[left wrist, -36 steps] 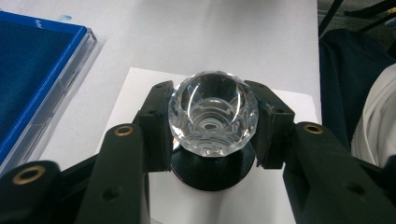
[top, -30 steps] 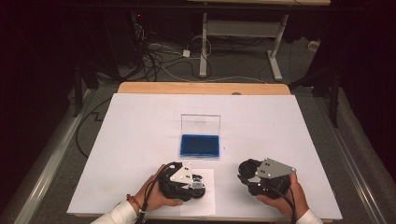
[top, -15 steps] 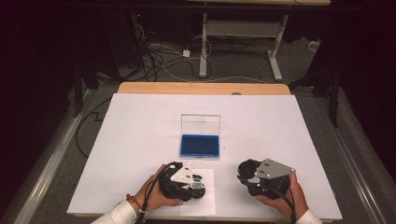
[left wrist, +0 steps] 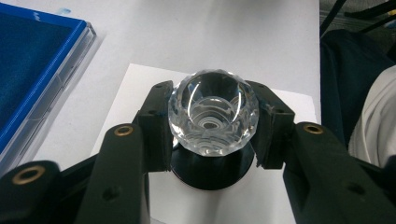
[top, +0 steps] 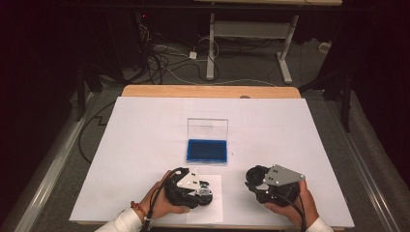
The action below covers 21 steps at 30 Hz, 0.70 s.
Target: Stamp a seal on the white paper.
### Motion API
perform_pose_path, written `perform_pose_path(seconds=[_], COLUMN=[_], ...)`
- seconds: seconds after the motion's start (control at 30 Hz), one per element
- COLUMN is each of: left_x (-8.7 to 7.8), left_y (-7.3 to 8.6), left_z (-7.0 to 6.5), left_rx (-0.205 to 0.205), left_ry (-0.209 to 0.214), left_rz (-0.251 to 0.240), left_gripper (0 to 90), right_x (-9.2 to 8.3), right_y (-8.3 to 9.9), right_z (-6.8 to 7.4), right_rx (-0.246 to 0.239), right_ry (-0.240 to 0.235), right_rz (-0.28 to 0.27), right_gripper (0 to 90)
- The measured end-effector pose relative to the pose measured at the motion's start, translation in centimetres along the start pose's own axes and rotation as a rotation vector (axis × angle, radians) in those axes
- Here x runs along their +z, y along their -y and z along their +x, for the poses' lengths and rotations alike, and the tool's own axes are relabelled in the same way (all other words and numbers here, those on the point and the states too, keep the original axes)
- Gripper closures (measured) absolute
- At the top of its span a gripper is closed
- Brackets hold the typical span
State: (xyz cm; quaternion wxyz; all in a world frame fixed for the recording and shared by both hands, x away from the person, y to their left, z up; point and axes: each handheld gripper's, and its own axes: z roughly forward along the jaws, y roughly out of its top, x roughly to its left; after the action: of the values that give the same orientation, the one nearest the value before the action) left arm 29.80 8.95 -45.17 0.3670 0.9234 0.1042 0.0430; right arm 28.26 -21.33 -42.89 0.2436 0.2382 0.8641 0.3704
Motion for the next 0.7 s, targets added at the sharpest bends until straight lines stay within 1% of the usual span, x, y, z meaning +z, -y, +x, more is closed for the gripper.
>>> perform_pose_path(seconds=[0.07, 0.17, 0.23, 0.3, 0.37, 0.4, 0.47, 0.5, 0.53, 0.57, 0.6, 0.63, 0.7], left_x=[0.0, 0.0, -0.1, 0.0, -0.1, -0.2, -0.2, -0.3, -0.4, -0.6, -0.7, -0.9, -1.3], left_y=[0.0, 0.0, -0.1, -0.2, -0.3, -0.2, -0.3, -0.4, -0.6, -0.7, -0.9, -0.9, -1.0], left_z=[0.0, -0.2, -0.1, -0.1, 0.0, 0.0, 0.1, 0.1, 0.0, -0.1, 0.0, 0.0, 0.2], left_rx=[-0.001, 0.009, 0.015, 0.014, -0.001, -0.001, -0.009, -0.007, 0.000, 0.006, 0.004, 0.000, 0.002], left_ry=[0.001, -0.014, -0.013, -0.013, -0.006, -0.002, 0.008, 0.014, 0.000, -0.003, 0.001, -0.007, -0.008], left_rz=[-0.001, 0.002, 0.010, 0.009, 0.010, 0.011, 0.001, -0.003, -0.006, -0.009, -0.020, -0.030, -0.037], left_gripper=[54.1, 54.0, 54.0, 54.0, 54.0, 54.0, 54.0, 54.0, 54.0, 54.0, 54.0, 53.9, 53.9], right_x=[0.0, 0.0, 0.0, 0.0, 0.0, 0.0, -0.1, -0.2, -0.2, -0.2, -0.3, -0.3, -0.3], right_y=[0.0, -0.1, -0.1, -0.1, 0.0, 0.0, 0.0, -0.1, -0.1, -0.1, 0.0, 0.0, 0.0], right_z=[0.0, 0.1, 0.2, 0.2, 0.1, 0.1, 0.1, 0.1, 0.0, 0.0, 0.0, -0.1, -0.1], right_rx=[0.002, 0.002, 0.000, 0.000, -0.002, -0.002, -0.002, -0.002, -0.005, -0.003, -0.004, 0.000, 0.003], right_ry=[-0.001, -0.012, -0.015, -0.014, -0.018, -0.019, -0.021, -0.019, -0.021, -0.019, -0.018, -0.016, -0.014], right_rz=[0.000, -0.003, -0.003, -0.003, -0.003, -0.003, -0.008, -0.009, -0.012, -0.013, -0.014, -0.015, -0.016], right_gripper=[38.5, 38.5, 38.5, 38.5, 38.5, 38.4, 38.4, 38.4, 38.4, 38.5, 38.4, 38.5, 38.4])
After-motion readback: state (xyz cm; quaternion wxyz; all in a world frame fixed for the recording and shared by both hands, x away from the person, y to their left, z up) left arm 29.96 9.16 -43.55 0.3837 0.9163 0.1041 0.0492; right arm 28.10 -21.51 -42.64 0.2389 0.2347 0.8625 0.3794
